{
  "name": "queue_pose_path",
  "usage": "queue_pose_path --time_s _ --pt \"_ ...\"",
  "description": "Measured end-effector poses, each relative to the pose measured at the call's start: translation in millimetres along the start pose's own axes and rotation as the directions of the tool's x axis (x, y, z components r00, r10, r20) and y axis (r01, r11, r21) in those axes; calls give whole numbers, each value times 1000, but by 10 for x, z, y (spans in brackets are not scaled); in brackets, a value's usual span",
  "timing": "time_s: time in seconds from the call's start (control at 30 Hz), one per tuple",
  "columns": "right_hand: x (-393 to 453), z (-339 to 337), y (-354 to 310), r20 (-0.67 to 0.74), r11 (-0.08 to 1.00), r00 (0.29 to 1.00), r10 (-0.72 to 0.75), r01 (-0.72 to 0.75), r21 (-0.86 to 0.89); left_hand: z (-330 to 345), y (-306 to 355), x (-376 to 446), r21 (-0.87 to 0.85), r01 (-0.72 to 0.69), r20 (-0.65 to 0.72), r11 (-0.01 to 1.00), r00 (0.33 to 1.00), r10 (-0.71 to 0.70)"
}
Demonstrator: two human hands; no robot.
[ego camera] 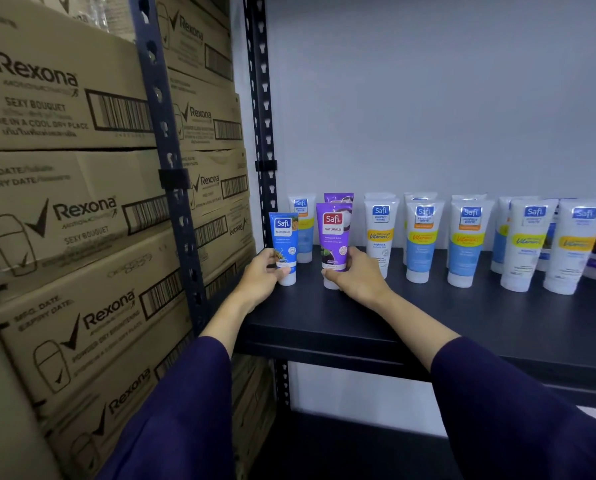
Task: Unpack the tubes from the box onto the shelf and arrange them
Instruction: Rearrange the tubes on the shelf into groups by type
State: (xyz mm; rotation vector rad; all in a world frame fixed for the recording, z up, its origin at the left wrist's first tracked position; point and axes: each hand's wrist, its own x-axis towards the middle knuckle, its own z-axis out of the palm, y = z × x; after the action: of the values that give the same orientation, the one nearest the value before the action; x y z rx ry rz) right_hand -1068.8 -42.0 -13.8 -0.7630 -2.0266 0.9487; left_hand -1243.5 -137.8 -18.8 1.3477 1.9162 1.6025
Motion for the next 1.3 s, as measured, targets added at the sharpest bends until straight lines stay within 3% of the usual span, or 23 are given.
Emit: queue_pose_path --time_s 0.5,1.07,1.17,1.3 --pt "-364 -189 -68 -121 997 991 59 -65 -48 -17 121 -237 19 16 -50 1000 999 -15" --pt "-379 -213 -65 -136 995 987 84 -90 -35 -18 172 -314 -7 56 -56 998 997 -57" --pt "-407 -231 -81 -114 995 989 96 -100 -30 19 225 -394 -23 9 -123 1000 992 -11" --pt "-474 -283 -82 -161 997 984 75 -77 -7 109 284 -561 68 -36 -328 997 943 56"
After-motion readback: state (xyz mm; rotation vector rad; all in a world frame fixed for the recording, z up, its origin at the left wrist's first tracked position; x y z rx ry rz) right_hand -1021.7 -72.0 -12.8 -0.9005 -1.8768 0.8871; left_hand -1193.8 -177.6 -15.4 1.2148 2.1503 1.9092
